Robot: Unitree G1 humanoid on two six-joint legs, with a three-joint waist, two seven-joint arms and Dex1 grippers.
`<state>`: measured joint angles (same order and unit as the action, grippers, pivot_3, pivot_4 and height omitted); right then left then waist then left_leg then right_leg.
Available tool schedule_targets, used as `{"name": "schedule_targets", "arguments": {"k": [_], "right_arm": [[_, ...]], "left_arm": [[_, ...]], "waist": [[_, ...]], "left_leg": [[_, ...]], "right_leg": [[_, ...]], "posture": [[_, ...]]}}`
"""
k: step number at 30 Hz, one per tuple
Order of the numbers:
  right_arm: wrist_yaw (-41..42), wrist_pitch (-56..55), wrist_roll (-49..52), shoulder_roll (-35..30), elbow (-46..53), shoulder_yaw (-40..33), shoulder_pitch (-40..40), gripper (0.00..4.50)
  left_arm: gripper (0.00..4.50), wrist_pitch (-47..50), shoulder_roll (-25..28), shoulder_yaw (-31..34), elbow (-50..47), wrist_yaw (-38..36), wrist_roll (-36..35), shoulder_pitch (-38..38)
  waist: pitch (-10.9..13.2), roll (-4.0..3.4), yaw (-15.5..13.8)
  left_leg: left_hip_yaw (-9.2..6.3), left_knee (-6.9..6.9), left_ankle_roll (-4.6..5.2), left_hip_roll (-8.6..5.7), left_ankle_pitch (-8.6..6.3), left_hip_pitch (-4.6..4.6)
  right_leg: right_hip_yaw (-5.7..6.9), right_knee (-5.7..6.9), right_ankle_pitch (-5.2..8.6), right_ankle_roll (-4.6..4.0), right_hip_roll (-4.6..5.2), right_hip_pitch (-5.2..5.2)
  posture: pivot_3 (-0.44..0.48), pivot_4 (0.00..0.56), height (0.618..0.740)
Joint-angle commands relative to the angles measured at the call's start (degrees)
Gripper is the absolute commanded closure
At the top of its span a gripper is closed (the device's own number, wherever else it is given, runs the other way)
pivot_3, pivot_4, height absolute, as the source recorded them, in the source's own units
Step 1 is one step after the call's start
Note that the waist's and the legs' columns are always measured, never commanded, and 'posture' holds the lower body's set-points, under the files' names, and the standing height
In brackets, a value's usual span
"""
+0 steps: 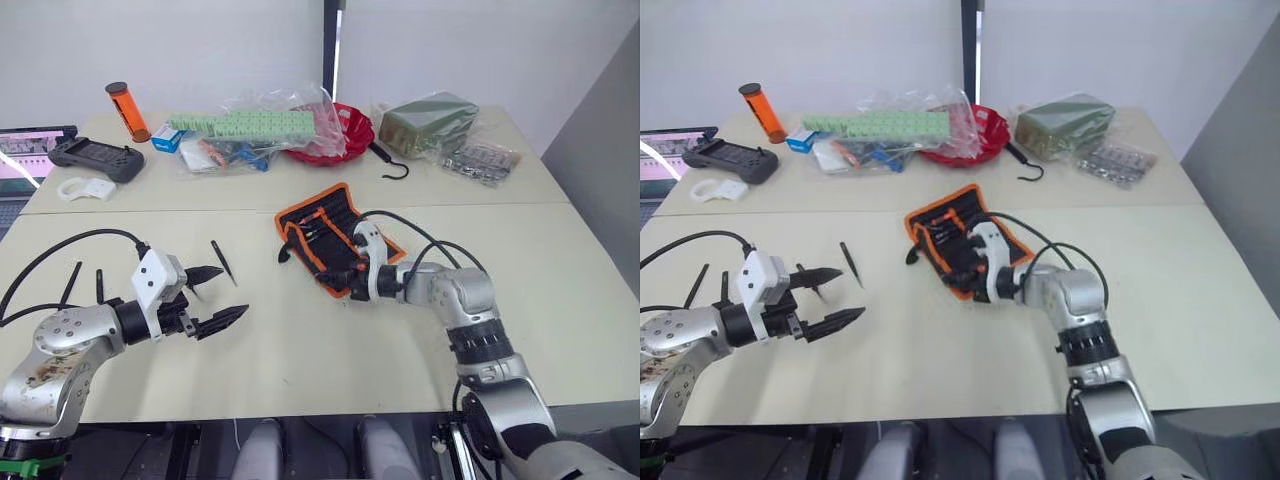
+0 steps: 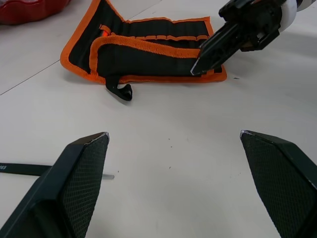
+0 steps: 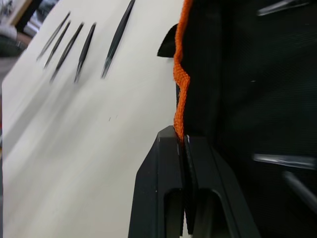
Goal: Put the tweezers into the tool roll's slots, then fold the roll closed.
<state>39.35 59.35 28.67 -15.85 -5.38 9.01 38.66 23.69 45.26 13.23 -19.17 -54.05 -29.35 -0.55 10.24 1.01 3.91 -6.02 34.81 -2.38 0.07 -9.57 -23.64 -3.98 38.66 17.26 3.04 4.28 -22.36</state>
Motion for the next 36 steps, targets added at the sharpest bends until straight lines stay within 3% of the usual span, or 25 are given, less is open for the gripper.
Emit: {"name": "schedule_targets", "arguments": {"k": [1, 9, 20, 24, 28, 32, 36], "right_arm": [[3.73, -4.35, -2.76, -3.39, 5.74, 4.91, -0.26, 4.49], [9.33, -5.65, -4.48, -9.96, 15.86, 11.82, -3.02, 4.49], [13.92, -5.80, -4.70, -16.46, 22.84, 14.39, -6.27, 4.49], [14.44, -6.65, -5.46, -17.95, 23.23, 14.93, -6.42, 4.49], [13.02, -6.31, -5.59, -16.99, 22.79, 14.10, -6.46, 4.49], [12.22, -6.03, -5.68, -16.48, 22.83, 13.82, -6.83, 4.49], [10.04, -4.68, -4.95, -15.18, 23.34, 12.09, -7.53, 4.49]], "left_arm": [[0.00, -0.37, 0.26, -0.05, -0.04, -0.54, -0.40, -1.54], [0.00, 0.60, 0.94, -0.97, 0.25, -1.78, -0.61, -3.92], [0.00, -1.60, 3.43, -5.71, 2.91, -8.17, 1.49, -9.17], [0.00, -7.07, 3.35, -12.83, 11.89, -13.35, 7.16, -19.43], [0.00, -20.15, 3.17, -22.34, 23.50, -20.48, 17.77, -29.97], [0.00, -24.50, -0.82, -24.60, 32.20, -23.15, 19.52, -38.91], [0.00, -34.79, -3.77, -29.46, 40.28, -28.51, 24.06, -44.96]], "waist": [[0.00, 0.01, -0.04], [0.02, 0.04, -0.21], [0.03, 0.06, -1.03], [0.04, 0.08, -1.70], [0.05, 0.12, -1.81], [0.05, 0.13, -1.55], [0.05, 0.13, -1.30]], "left_leg": [[0.00, 0.01, 0.00, 0.00, 0.00, -0.01], [-0.01, 0.03, 0.00, 0.00, 0.00, -0.11], [0.01, 0.07, 0.00, 0.00, 0.00, -0.13], [0.01, 0.14, 0.00, 0.00, 0.01, -0.13], [0.01, 0.21, 0.00, -0.02, 0.01, -0.21], [-0.01, 0.19, 0.00, -0.02, 0.01, -0.32], [-0.05, 0.22, 0.01, -0.02, 0.01, -0.44]], "right_leg": [[0.01, -0.02, 0.00, 0.00, 0.00, 0.01], [0.03, -0.16, 0.01, 0.02, 0.01, 0.00], [0.04, -0.29, 0.01, 0.03, 0.02, 0.04], [0.08, -0.43, 0.02, 0.04, -0.01, 0.12], [0.09, -0.51, 0.01, 0.05, 0.01, 0.13], [0.10, -0.52, 0.01, 0.06, -0.01, 0.07], [0.13, -0.48, 0.00, 0.06, -0.02, -0.04]], "posture": [[0.000, 0.150, 0.740], [0.000, 0.150, 0.740], [0.000, 0.150, 0.740], [0.000, 0.150, 0.740], [0.000, 0.150, 0.740], [0.000, 0.150, 0.740], [0.000, 0.150, 0.740]]}}
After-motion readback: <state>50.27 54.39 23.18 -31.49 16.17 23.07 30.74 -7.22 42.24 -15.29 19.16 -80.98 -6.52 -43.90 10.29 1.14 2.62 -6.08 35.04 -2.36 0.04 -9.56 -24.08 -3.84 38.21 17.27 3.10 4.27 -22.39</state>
